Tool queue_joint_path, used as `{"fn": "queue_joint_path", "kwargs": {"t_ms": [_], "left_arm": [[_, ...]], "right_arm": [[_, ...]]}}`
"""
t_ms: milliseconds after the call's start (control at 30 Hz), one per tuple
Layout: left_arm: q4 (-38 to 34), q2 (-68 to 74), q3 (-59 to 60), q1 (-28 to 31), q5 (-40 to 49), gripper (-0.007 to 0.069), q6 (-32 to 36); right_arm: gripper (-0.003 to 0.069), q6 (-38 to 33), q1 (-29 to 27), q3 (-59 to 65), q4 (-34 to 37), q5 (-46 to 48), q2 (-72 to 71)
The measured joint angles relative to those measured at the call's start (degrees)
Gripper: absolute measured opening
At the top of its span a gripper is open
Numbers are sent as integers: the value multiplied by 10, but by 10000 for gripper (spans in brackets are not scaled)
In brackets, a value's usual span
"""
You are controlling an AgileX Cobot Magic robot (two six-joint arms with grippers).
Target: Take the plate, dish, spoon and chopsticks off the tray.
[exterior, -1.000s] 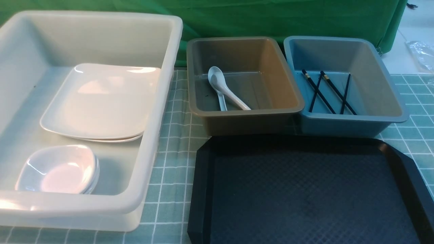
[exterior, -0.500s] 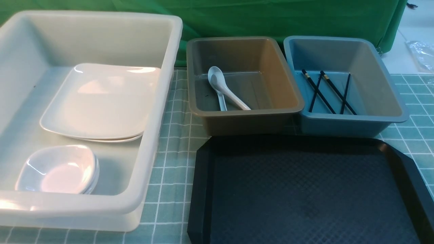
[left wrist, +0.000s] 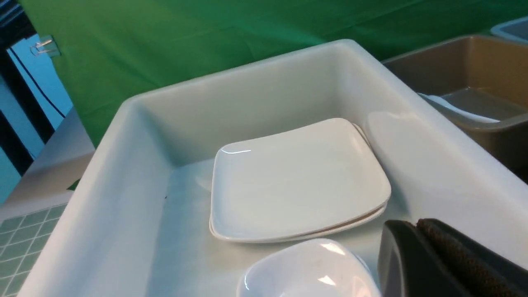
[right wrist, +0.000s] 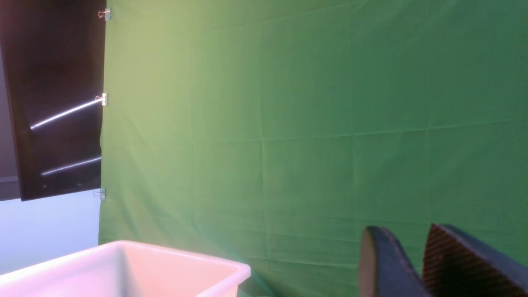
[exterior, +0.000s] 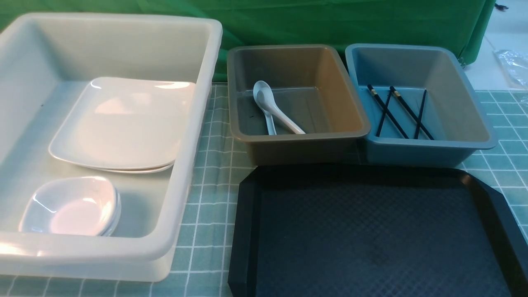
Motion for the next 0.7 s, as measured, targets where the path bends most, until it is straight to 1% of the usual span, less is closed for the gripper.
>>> {"fn": "queue_joint_path", "kwargs": {"t_ms": [67,133,233,267,400,433,567,700], "left_arm": [[-2,0,30,0,-66,13,-31],[5,1,58,0,-124,13,-84],[29,-3,110,1,-165,15,-157],[33,-7,133,1,-169,16,-175],[35,-33,195,1,-162,17,-189],[35,-35,195,1,-162,17,-190],[37,-51,201,1,-96,17,-192],[37,-51,201,1,-91,17,-192]], "right_arm": [[212,0,0,0,0,0,0],[213,0,0,0,0,0,0],[216,0,0,0,0,0,0],[217,0,0,0,0,0,0],[230,0,0,0,0,1,0],[230,0,0,0,0,1,0],[235,0,0,0,0,1,0],[237,0,0,0,0,2,0]]}}
